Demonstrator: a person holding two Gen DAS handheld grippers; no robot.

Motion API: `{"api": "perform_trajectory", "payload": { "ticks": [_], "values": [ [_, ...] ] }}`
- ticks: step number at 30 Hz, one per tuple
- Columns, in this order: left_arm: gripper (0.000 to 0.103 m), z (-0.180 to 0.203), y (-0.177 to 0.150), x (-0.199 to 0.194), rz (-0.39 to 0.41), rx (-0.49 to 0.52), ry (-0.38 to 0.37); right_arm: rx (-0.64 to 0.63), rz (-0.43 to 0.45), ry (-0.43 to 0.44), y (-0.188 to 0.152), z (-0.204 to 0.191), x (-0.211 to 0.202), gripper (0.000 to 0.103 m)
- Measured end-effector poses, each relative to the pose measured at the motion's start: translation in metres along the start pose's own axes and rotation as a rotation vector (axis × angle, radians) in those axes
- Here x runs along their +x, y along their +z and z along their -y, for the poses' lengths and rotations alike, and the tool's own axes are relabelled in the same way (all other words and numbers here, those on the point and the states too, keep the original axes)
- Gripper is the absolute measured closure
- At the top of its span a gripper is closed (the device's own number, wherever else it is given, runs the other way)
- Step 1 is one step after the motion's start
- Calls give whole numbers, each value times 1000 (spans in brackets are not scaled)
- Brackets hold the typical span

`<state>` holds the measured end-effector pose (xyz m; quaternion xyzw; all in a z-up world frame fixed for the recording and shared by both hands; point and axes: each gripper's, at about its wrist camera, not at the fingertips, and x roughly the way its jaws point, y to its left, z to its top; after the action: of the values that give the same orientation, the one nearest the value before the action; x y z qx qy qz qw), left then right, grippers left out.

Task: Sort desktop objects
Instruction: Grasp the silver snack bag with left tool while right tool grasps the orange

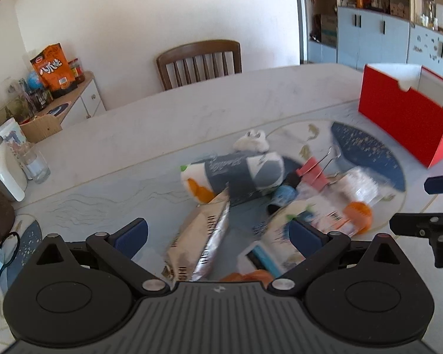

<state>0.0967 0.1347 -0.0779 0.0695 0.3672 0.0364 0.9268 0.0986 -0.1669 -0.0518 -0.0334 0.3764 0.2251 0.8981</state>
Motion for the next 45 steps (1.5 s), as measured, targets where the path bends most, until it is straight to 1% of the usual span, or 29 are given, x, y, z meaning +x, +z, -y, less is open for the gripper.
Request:
{"api": "perform_trajectory", "payload": {
  "ticks": [3,6,8,13,14,15,17,19,21,23,26,31,38,45],
  "values": [
    [1,-5,-3,9,-15,14,-11,-14,-23,-12,0,-5,16,24],
    [1,-11,-5,16,-35,18,-18,-27,-61,-25,-1,-9,32,32],
    [1,-14,-7,20,-43,20,-24,-21,-79,-24,-1,-10,39,33],
    [6,-19,-8,27,-53,26,-49,-35,-89,-22,3,-19,49,43],
    [9,-19,-9,29,-54,28,-51,-39,-91,-24,4,-20,51,45],
    [15,-20,-9,30,-58,29,-55,-40,-96,-23,4,-21,53,48],
    [23,-24,-9,35,-79,22,-64,-41,-102,-23,5,-22,57,50],
    [28,-28,-9,38,-97,9,-66,-44,-107,-25,6,-24,59,56],
    [34,-31,-10,40,-106,-4,-78,-48,-107,-24,7,-26,61,58],
    [37,-32,-11,41,-109,1,-76,-53,-109,-27,7,-29,62,58],
    [48,-32,-12,45,-123,12,-71,-54,-118,-27,8,-31,64,64],
    [52,-35,-12,44,-127,5,-80,-55,-128,-21,9,-33,67,71],
    [59,-36,-12,42,-128,-9,-76,-69,-131,-15,9,-37,63,73],
    [61,-42,-10,31,-116,-60,-61,-75,-111,0,9,-33,51,74]
  ]
}}
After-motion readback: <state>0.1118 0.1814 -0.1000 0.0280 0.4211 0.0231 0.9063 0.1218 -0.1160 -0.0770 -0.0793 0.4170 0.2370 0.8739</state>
